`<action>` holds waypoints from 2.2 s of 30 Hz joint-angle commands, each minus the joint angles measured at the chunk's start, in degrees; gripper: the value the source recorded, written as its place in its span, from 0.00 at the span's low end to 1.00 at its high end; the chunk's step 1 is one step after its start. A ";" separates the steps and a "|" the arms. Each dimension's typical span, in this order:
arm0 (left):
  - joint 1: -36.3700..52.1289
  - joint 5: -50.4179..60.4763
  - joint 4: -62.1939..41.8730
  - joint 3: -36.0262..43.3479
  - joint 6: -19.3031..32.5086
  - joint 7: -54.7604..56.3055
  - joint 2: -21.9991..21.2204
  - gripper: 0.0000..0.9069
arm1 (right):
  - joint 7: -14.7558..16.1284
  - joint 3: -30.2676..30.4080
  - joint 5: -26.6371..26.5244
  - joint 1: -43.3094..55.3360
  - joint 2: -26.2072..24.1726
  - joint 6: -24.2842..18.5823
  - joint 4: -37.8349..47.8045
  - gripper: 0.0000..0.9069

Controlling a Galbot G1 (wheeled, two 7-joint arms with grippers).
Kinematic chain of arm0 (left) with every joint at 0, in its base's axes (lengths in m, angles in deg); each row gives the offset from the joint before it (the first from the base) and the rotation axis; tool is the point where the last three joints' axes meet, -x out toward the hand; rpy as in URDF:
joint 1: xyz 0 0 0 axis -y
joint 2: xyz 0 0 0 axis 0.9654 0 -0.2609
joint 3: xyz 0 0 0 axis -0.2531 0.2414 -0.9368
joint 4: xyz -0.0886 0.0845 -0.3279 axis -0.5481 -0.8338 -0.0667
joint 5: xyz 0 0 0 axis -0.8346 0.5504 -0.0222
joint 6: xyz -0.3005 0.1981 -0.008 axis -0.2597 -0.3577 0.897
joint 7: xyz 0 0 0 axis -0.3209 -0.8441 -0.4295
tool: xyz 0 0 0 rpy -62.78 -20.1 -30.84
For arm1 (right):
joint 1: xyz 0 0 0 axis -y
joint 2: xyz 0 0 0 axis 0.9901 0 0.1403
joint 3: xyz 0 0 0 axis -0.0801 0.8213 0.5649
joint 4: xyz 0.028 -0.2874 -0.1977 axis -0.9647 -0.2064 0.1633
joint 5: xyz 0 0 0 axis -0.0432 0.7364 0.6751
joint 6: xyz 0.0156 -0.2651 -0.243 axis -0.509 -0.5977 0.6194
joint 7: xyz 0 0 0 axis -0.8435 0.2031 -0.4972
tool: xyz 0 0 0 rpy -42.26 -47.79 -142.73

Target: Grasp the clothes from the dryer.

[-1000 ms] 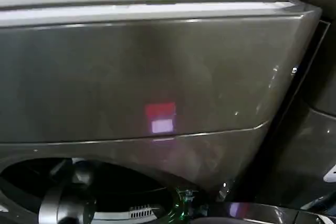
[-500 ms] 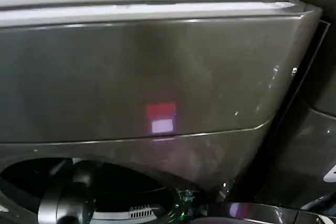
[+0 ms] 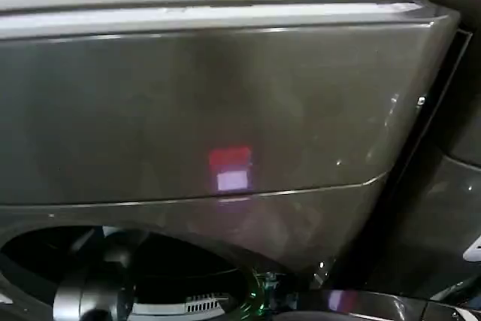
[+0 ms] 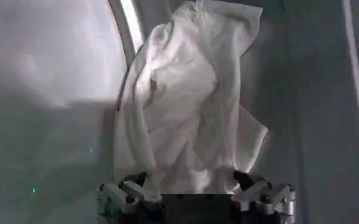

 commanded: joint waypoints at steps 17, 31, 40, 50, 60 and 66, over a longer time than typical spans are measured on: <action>0.96 2.68 -3.98 -1.78 0.69 1.85 -0.18 0.20 | -0.03 -0.09 -0.21 -0.71 0.15 -1.32 1.29 1.00; 0.94 1.58 -4.32 -2.11 1.10 1.36 0.09 0.14 | 0.01 -0.12 -0.22 -0.91 -0.05 -1.72 2.18 1.00; 0.71 -2.69 -2.92 -2.16 1.99 0.41 0.49 0.00 | 0.37 0.73 -0.26 -0.13 -0.02 -1.55 2.07 1.00; -4.98 -23.03 14.67 -1.76 -5.93 2.99 1.35 0.00 | 1.37 2.76 -0.09 1.93 0.64 0.34 -2.69 1.00; -13.04 -37.55 31.06 0.10 -17.54 34.35 -3.18 0.00 | 2.17 5.02 0.96 3.52 1.15 -0.76 -3.63 1.00; -16.84 -50.35 42.98 -0.03 -30.45 46.08 -5.28 0.00 | 2.74 4.87 -0.09 3.67 0.75 -0.91 -3.72 1.00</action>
